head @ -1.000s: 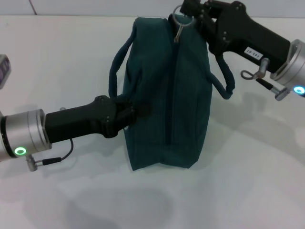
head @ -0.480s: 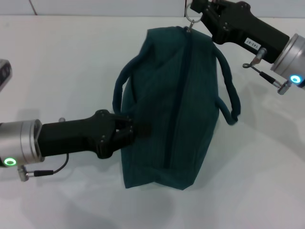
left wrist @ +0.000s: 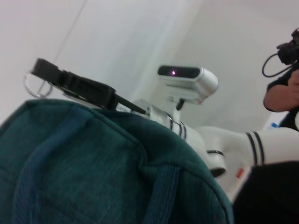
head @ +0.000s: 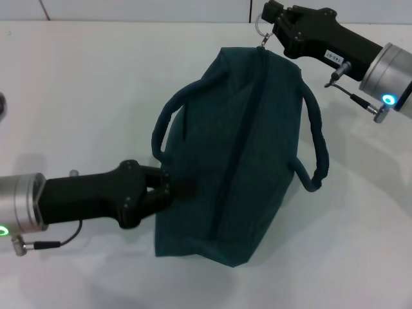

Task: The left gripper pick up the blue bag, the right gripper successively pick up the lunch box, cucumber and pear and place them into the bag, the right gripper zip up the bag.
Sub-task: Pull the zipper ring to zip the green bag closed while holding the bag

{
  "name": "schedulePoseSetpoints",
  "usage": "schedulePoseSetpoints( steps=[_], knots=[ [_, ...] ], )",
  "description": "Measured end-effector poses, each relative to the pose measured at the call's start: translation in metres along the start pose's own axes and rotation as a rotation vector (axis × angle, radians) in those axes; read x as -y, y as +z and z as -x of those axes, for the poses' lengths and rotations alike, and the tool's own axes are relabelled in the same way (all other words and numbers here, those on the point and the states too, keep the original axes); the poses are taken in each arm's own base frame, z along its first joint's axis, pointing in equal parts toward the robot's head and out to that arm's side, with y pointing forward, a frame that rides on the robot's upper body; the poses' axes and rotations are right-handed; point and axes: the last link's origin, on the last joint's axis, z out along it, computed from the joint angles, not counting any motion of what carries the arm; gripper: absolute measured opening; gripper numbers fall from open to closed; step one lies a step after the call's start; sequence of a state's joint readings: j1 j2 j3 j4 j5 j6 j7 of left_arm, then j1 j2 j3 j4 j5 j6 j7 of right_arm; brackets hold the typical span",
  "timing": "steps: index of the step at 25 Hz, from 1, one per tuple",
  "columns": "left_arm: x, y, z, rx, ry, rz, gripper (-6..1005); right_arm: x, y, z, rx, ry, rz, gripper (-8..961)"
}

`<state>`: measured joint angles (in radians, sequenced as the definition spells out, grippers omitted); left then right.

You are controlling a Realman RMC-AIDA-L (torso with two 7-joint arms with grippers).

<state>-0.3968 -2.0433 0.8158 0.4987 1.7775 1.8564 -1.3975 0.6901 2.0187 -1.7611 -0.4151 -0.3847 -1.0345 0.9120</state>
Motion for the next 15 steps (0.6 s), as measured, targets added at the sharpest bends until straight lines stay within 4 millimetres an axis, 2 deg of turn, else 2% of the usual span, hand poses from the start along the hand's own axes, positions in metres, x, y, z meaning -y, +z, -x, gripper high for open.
schedulePoseSetpoints(
  steps=[9,15],
  knots=[
    [0.029,-0.027,-0.003,-0.140,0.045,-0.309,71,0.005,-0.026,0.001,0.087,0.018,-0.038,15],
    [0.032,-0.022,-0.006,-0.155,0.109,-0.327,140,0.006,-0.029,0.001,0.097,0.022,-0.042,15]
  ],
)
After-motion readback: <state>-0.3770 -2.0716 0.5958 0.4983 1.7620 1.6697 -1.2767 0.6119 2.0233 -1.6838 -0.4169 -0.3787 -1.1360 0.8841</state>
